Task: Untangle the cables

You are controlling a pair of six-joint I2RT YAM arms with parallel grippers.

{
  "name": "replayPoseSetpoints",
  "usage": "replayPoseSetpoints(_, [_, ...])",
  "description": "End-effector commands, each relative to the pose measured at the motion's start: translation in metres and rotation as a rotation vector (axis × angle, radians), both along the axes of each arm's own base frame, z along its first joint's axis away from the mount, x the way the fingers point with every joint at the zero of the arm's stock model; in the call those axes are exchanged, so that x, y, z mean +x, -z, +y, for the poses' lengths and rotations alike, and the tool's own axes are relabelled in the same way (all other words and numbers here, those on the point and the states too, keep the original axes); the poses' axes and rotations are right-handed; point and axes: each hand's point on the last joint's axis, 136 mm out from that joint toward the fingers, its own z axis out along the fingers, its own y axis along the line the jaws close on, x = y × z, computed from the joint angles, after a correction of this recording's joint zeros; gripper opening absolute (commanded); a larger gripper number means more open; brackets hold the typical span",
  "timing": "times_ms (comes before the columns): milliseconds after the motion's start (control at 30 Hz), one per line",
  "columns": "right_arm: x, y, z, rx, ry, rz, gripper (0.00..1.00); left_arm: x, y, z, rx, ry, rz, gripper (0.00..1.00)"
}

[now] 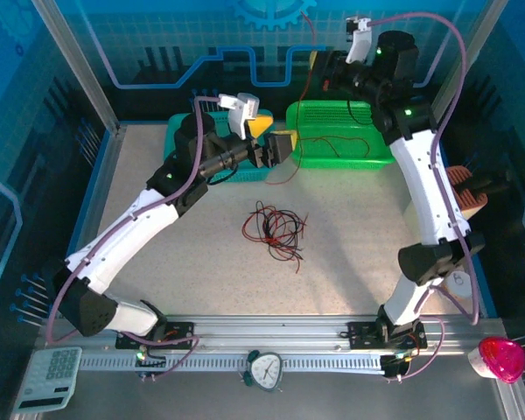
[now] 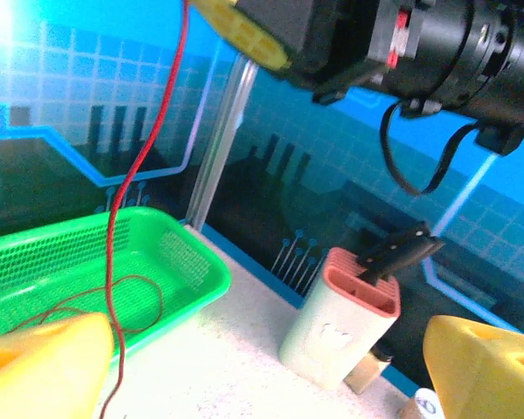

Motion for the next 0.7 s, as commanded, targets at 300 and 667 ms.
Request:
replayPoseSetpoints(300, [0.075,-0.033,-0.082,0.026,0.302,-0.138,0.00,0.013,0.009,0.049,-0.048,-0.131,0.022,0.99])
replayPoseSetpoints(667, [0.139,0.064,-0.109,-0.081,0.400,0.009,0.00,0.022,0.022,0.064,-0.046,-0.158,0.062,0.99])
